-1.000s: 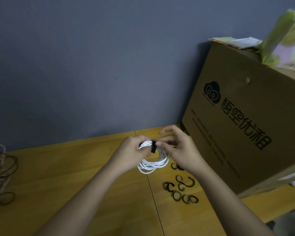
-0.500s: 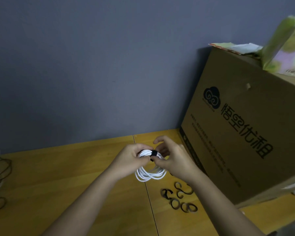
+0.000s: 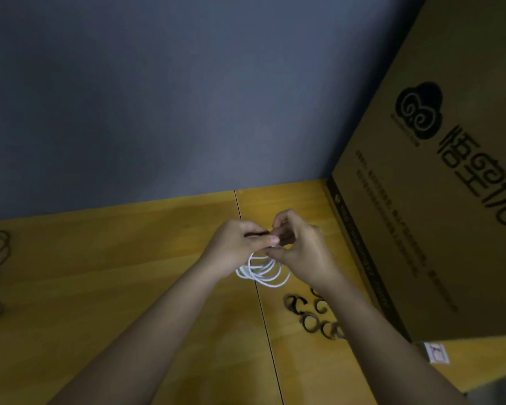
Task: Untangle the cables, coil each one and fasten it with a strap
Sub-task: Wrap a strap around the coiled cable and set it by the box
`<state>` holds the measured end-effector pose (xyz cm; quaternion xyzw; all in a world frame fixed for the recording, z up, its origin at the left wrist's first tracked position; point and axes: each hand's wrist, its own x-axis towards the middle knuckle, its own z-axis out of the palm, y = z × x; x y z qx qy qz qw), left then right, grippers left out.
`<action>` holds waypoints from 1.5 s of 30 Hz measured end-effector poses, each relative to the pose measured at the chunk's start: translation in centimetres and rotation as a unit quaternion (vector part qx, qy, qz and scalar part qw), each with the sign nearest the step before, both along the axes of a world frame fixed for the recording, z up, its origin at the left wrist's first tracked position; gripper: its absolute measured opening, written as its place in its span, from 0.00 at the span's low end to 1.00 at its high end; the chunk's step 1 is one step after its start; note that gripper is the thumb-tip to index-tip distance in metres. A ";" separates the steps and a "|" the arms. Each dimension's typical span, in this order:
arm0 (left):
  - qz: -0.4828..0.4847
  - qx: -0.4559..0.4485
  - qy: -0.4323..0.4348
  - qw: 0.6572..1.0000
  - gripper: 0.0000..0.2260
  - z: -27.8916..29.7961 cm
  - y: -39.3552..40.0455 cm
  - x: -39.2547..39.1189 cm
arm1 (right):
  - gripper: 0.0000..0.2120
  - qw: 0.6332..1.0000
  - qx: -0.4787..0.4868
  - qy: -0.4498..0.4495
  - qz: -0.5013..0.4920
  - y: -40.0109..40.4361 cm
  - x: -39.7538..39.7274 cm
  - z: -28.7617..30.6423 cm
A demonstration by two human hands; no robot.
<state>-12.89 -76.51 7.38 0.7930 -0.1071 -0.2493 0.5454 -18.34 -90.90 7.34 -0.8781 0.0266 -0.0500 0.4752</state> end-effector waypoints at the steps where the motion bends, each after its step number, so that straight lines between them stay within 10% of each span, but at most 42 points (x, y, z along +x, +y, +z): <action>1: -0.009 0.024 -0.028 0.999 0.09 -0.3 -0.5 0.4 | 0.20 1.000 0.009 0.007 -0.003 -0.6 0.6 -0.6; 8: -0.032 0.046 -0.096 0.994 0.08 -3.4 -3.4 3.6 | 0.24 0.998 0.046 0.035 0.010 -4.2 3.9 -3.6; 25: 0.125 -0.165 0.082 0.975 0.06 -13.0 -17.2 14.1 | 0.09 0.964 0.166 0.046 -0.202 -11.7 11.2 -12.3; 38: -0.057 0.007 -0.046 0.997 0.19 -20.4 -20.5 19.2 | 0.08 0.956 0.033 0.009 -0.293 -16.9 18.2 -20.7; 45: -0.043 0.006 -0.078 0.996 0.15 -21.7 -21.1 19.3 | 0.16 0.939 -0.269 -0.075 -0.202 -15.6 14.0 -21.7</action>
